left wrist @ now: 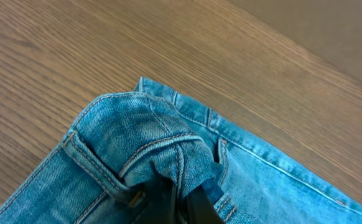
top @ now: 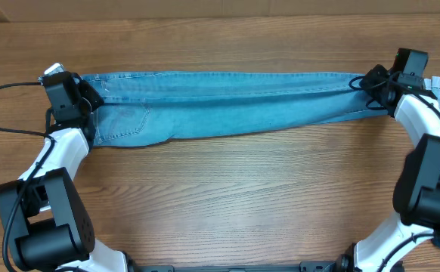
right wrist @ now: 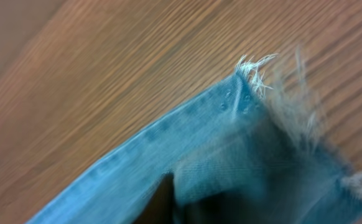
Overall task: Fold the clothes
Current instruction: 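Lay the folded edge down and press it flat with both grippers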
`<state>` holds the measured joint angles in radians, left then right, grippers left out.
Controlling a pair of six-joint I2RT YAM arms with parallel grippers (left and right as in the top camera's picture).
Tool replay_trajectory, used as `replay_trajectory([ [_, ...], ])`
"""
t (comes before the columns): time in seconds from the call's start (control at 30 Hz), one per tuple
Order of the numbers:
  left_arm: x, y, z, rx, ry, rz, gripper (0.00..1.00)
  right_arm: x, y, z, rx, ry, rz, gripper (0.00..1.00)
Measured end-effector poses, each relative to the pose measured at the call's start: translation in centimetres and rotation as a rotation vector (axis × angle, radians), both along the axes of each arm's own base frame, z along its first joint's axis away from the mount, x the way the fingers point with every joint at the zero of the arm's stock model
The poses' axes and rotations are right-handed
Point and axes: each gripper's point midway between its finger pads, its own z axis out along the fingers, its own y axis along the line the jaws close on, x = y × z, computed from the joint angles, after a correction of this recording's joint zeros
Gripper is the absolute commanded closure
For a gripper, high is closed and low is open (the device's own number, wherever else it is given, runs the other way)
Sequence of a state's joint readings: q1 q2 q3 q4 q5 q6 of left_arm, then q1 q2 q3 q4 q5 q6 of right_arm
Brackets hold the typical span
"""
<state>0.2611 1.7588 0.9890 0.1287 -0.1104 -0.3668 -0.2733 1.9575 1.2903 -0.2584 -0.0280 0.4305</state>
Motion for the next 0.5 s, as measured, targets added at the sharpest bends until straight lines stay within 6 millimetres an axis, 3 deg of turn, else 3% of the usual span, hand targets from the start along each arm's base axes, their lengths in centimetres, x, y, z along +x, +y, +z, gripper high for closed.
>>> replay_trajectory([
  [0.03,0.0,0.2,-0.2,0.004,0.003,0.007,0.96,0.2,-0.4,-0.5,-0.005,-0.001,-0.012,0.21],
  [0.07,0.0,0.4,-0.1,0.01,0.001,0.015,0.96,0.4,-0.7,-0.8,-0.006,-0.006,-0.019,0.0],
  [0.1,0.0,0.5,-0.1,0.013,0.0,0.019,0.87,0.7,-0.9,-0.7,-0.009,-0.021,-0.02,0.0],
  [0.13,0.0,0.5,0.0,0.016,-0.004,0.021,0.33,1.0,-1.0,-0.4,-0.007,-0.041,-0.016,0.0],
  [0.17,0.1,0.6,0.1,0.015,-0.01,0.028,0.0,1.7,-0.7,0.2,-0.001,-0.075,0.005,0.0],
  [0.33,1.1,0.4,1.3,-0.002,-0.055,-0.002,0.0,1.5,0.7,0.7,0.036,-0.033,0.096,0.0],
  [0.4,1.3,-0.2,1.4,-0.027,-0.045,-0.033,0.0,0.6,1.3,0.5,0.041,0.032,0.151,0.0],
  [0.5,0.1,-1.5,0.4,-0.074,0.119,-0.104,0.0,-1.5,2.4,0.4,0.056,0.162,0.237,0.0],
])
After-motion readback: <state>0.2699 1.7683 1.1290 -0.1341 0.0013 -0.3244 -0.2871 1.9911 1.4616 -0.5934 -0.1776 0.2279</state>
